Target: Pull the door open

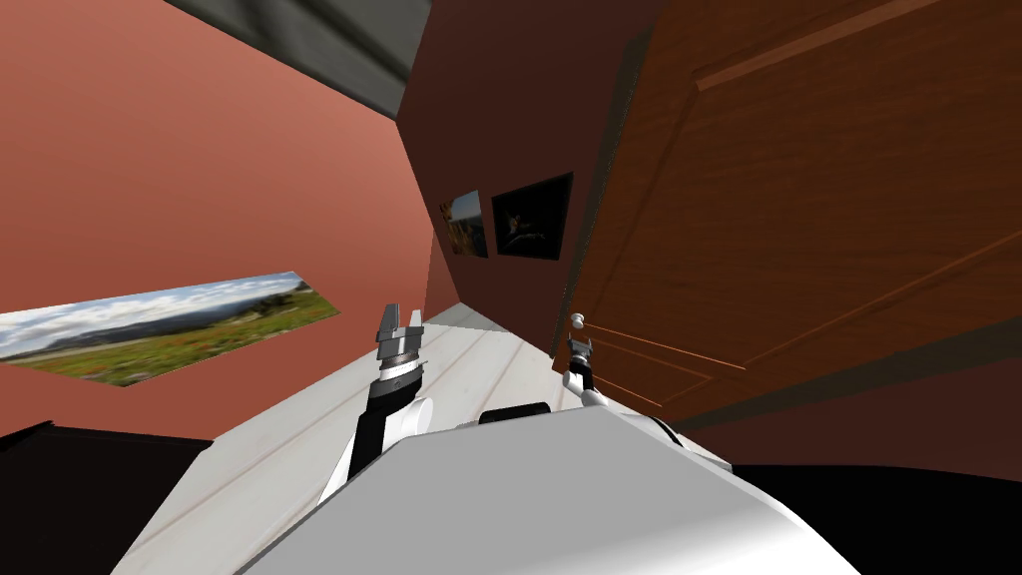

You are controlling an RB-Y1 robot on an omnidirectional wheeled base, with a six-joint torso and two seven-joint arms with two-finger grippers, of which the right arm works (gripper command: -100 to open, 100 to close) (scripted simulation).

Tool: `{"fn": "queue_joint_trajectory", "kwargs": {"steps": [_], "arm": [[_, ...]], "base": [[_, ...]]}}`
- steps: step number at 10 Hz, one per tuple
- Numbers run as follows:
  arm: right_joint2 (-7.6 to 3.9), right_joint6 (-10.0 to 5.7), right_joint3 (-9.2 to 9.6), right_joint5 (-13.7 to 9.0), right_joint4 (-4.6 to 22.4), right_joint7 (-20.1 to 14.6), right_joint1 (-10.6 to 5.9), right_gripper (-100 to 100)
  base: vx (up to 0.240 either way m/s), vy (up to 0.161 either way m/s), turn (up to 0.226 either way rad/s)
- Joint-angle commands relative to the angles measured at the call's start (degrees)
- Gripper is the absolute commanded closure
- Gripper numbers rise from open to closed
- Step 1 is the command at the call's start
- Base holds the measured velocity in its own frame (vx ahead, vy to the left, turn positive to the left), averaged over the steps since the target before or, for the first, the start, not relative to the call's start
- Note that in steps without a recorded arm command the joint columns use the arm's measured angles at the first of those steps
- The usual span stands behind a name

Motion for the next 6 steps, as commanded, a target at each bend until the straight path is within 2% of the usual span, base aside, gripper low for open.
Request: {"fn": "queue_joint_trajectory", "kwargs": {"steps": [1,2,4,5,6], "arm": [[-1.77,0.67,0.24,0.1,-0.6,-2.0,1.36,-100],[-2.42,0.71,0.33,0.1,-0.6,-2.8,1.72,-100],[-5.14,0.89,0.73,0.2,-0.2,-6.0,3.24,-100],[-5.14,0.89,0.73,0.2,-0.2,-6.0,3.24,-100],[-6.44,0.97,0.92,0.3,-0.1,-7.5,3.96,-100]], "base": [[0.178,0.005,0.037],[0.185,-0.002,0.030],[0.174,0.004,0.035],[0.118,-0.003,0.018],[0.107,-0.005,0.021]]}}
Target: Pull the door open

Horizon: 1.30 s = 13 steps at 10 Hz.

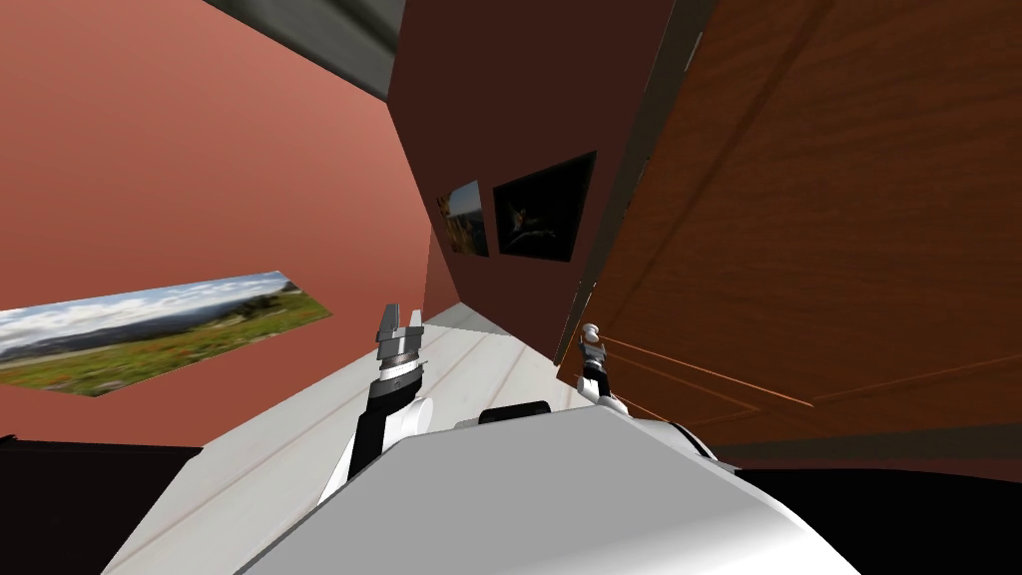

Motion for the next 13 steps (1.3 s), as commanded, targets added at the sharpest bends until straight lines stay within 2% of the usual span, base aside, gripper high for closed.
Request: {"fn": "queue_joint_trajectory", "kwargs": {"steps": [1,2,3,6,7,12,13], "arm": [[-0.53,0.79,-0.01,0.0,-1.8,-0.6,1.32,-100],[-1.67,0.86,0.15,0.0,-1.7,-2.0,1.95,-100],[-2.16,0.90,0.22,0.0,-1.7,-2.6,2.23,-100],[-2.27,0.51,0.28,0.1,-1.0,-2.9,1.90,-100],[-2.27,0.51,0.28,0.1,-1.0,-2.9,1.90,100],[-2.27,0.51,0.28,0.1,-1.0,-2.9,1.90,100],[-2.41,0.77,1.28,0.8,-1.2,-3.6,1.91,100]], "base": [[0.081,-0.013,0.013],[0.094,-0.013,0.026],[0.115,-0.004,0.019],[0.037,0.003,0.001],[0.002,-0.002,-0.010],[0.000,0.000,0.000],[-0.129,0.003,0.052]]}}
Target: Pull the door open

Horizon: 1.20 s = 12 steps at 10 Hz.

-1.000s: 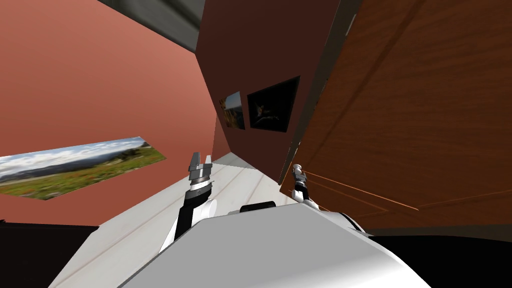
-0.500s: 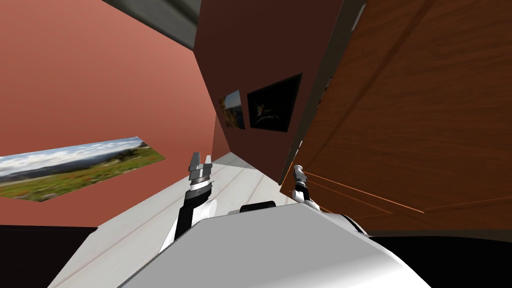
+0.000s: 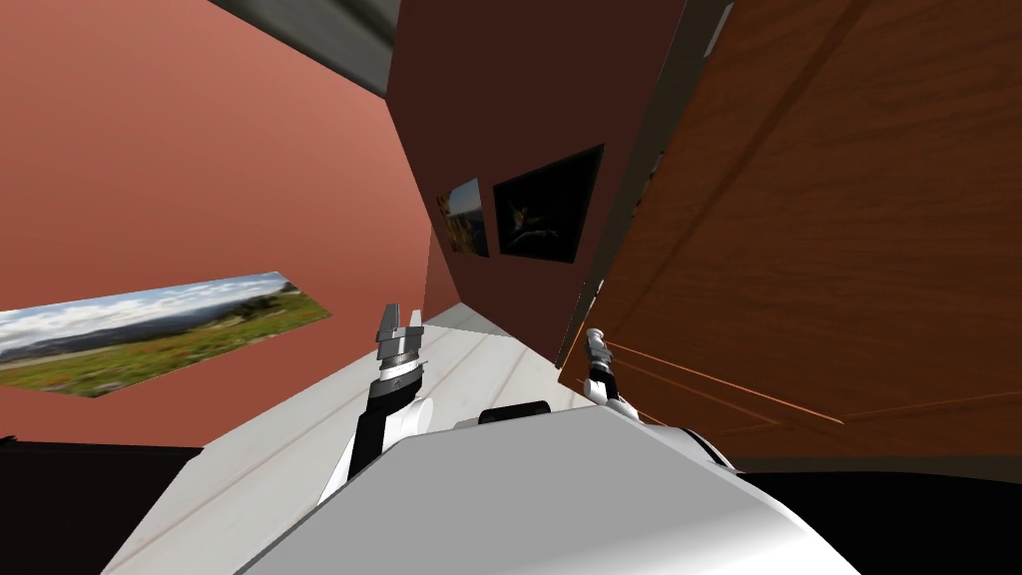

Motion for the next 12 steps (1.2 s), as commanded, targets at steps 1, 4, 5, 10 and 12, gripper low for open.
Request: {"fn": "queue_joint_trajectory", "kwargs": {"steps": [1,4,5,10,12], "arm": [[0.02,0.13,1.16,0.8,0.3,-1.0,-0.11,100],[-0.20,0.59,3.31,2.2,-0.3,-2.7,-0.12,100],[-0.30,0.80,4.25,2.9,-0.5,-3.5,-0.12,100],[-0.61,1.02,6.93,4.6,-0.5,-5.6,-0.29,100],[-0.95,0.97,8.39,5.6,-0.9,-6.8,-0.11,100]], "base": [[-0.223,-0.016,0.088],[-0.243,-0.002,0.083],[-0.257,0.011,0.073],[-0.220,-0.009,0.070],[-0.260,-0.026,0.094]]}}
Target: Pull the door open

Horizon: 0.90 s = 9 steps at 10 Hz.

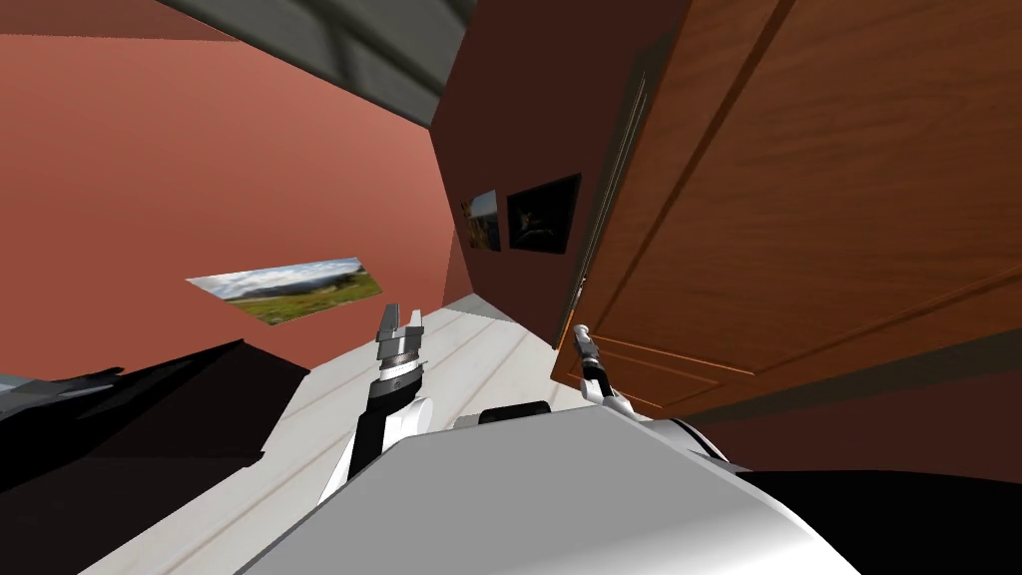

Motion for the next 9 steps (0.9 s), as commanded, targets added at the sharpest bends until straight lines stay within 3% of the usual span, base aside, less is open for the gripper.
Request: {"fn": "queue_joint_trajectory", "kwargs": {"steps": [1,5,6,9], "arm": [[-0.14,0.36,1.15,0.8,-1.2,-0.8,0.83,100],[-0.76,0.26,3.89,2.6,-1.9,-3.1,1.18,100],[-0.74,1.03,3.43,2.3,-3.1,-2.5,1.74,100],[-1.67,0.34,5.93,3.9,-3.5,-5.1,2.64,100]], "base": [[-0.256,-0.004,0.090],[-0.253,-0.006,0.069],[-0.114,-0.010,0.026],[-0.219,-0.021,0.084]]}}
